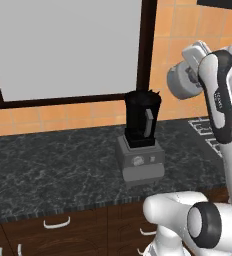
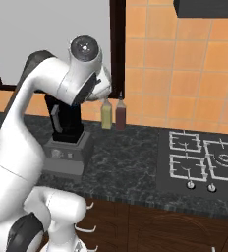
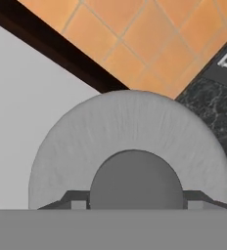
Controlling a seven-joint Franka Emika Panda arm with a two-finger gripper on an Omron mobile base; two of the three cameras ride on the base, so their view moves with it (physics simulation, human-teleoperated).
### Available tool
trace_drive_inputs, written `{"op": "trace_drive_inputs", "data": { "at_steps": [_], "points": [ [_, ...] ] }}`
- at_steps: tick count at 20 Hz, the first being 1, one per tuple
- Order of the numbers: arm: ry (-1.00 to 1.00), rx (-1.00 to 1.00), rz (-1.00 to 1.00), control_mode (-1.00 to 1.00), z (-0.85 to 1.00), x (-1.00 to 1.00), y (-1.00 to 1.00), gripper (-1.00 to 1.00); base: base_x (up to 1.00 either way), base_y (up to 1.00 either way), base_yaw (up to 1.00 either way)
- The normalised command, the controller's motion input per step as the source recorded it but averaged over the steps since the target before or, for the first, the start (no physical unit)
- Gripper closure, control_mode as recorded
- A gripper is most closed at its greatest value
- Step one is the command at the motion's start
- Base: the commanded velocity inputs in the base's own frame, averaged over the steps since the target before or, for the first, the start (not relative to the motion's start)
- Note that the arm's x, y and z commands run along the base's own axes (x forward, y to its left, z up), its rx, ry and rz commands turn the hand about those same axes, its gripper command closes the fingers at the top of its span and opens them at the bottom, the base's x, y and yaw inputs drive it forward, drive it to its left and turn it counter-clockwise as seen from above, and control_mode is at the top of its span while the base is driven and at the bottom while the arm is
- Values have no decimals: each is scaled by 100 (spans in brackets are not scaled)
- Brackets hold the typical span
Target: Close the lid blender by securely placing the lid on top.
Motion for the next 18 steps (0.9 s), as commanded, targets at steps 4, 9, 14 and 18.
{"op": "trace_drive_inputs", "data": {
  "at_steps": [4, 9, 14, 18],
  "points": [
    [4, -9, -5, -100, 100, 0, 95, 100, 0, 0, 0],
    [35, -11, 0, -100, 82, 15, 90, 100, 0, 0, 0],
    [34, -24, 0, -100, 20, 21, 66, 100, 0, 0, 0],
    [6, -10, 0, -100, -16, 10, 22, 100, 0, 0, 0]
  ]
}}
